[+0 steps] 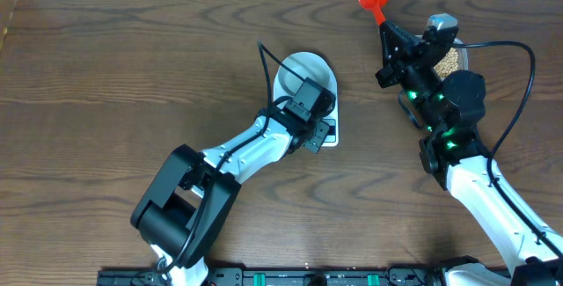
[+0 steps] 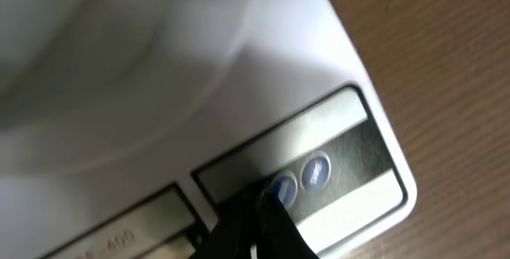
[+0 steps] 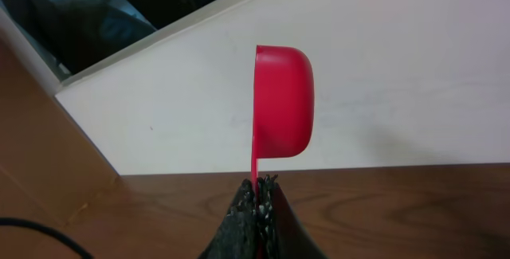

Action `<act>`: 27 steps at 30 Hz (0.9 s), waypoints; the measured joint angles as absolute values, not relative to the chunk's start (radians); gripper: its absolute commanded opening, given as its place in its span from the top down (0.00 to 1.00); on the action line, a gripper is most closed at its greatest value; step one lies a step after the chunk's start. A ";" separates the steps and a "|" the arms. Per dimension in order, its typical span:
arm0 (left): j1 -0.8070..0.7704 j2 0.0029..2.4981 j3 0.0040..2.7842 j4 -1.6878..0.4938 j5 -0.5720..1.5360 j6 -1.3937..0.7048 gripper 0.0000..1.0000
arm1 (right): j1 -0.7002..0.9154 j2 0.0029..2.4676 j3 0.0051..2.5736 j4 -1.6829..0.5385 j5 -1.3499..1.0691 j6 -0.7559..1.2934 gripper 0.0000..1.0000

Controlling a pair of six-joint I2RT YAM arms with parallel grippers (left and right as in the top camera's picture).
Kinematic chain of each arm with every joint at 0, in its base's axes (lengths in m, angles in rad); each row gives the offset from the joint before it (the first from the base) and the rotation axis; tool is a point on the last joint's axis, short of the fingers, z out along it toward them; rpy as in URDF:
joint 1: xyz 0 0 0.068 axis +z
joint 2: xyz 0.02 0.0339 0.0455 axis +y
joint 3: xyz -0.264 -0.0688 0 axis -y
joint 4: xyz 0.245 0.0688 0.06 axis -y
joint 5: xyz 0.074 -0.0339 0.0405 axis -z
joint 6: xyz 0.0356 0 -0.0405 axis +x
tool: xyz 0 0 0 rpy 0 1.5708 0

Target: Scoop item into bowl and weigh 50g on scale

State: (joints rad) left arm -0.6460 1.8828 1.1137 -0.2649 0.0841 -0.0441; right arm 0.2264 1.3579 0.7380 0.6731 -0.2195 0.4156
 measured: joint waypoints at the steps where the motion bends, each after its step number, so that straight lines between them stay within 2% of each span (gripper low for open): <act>1: -0.646 1.886 1.121 -0.265 0.084 -0.043 0.93 | 0.226 1.361 0.738 0.673 -0.220 0.416 0.99; 12: -0.645 1.876 1.124 -0.307 0.085 -0.025 0.93 | 0.226 1.370 0.738 0.674 -0.194 0.416 0.99; 27: -0.645 1.704 1.121 -0.345 0.093 -0.025 0.93 | 0.226 1.370 0.774 0.668 0.010 0.416 0.99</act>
State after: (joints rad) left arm -0.6453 1.7039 1.1206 -0.3454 0.0925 -0.0250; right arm 0.2264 1.3701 0.7738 0.6682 0.0105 0.4160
